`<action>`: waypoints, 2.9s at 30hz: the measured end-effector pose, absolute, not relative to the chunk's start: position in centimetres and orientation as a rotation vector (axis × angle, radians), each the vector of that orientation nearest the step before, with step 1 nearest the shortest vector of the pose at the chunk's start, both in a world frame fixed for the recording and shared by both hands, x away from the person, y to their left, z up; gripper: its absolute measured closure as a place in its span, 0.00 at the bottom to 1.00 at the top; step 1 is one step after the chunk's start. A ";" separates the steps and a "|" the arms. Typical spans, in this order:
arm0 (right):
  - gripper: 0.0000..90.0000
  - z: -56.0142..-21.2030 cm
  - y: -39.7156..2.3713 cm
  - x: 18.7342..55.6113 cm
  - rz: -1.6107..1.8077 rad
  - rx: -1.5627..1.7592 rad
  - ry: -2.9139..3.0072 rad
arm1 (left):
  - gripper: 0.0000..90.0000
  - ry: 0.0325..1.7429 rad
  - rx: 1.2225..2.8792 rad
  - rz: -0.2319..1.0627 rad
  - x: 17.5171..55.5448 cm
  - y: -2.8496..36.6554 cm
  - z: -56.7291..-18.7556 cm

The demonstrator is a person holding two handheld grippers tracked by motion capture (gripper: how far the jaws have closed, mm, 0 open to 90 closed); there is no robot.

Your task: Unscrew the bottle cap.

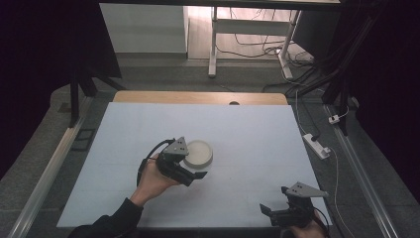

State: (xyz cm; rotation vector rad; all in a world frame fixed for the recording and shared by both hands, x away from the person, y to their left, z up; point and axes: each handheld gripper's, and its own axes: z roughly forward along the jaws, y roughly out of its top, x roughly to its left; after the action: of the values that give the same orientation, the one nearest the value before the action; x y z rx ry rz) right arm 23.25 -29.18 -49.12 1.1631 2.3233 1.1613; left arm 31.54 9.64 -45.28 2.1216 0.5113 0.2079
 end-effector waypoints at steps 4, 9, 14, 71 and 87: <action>0.00 -48.8 -28.7 23.2 1.171 1.129 2.321 | 0.08 0.511 2.122 0.207 31.5 9.7 -45.3; 0.00 -48.4 -28.1 23.3 1.189 1.088 2.322 | 0.08 0.512 2.120 0.202 31.5 9.7 -45.3; 0.00 -48.0 -27.7 23.5 1.215 1.060 2.320 | 0.08 0.513 2.120 0.198 31.5 9.7 -45.4; 0.00 -43.0 -16.7 28.3 1.398 0.732 2.429 | 0.08 0.491 2.140 0.191 31.1 9.1 -45.9; 0.00 -41.9 -13.1 29.8 1.372 0.714 2.425 | 0.08 0.485 2.154 0.190 31.1 8.7 -46.3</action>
State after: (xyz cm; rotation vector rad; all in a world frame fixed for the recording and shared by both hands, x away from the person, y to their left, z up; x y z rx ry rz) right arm 29.81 -13.10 -41.87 0.7145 2.4252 1.3722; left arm 31.14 8.74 -46.28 2.1539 0.4852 0.1904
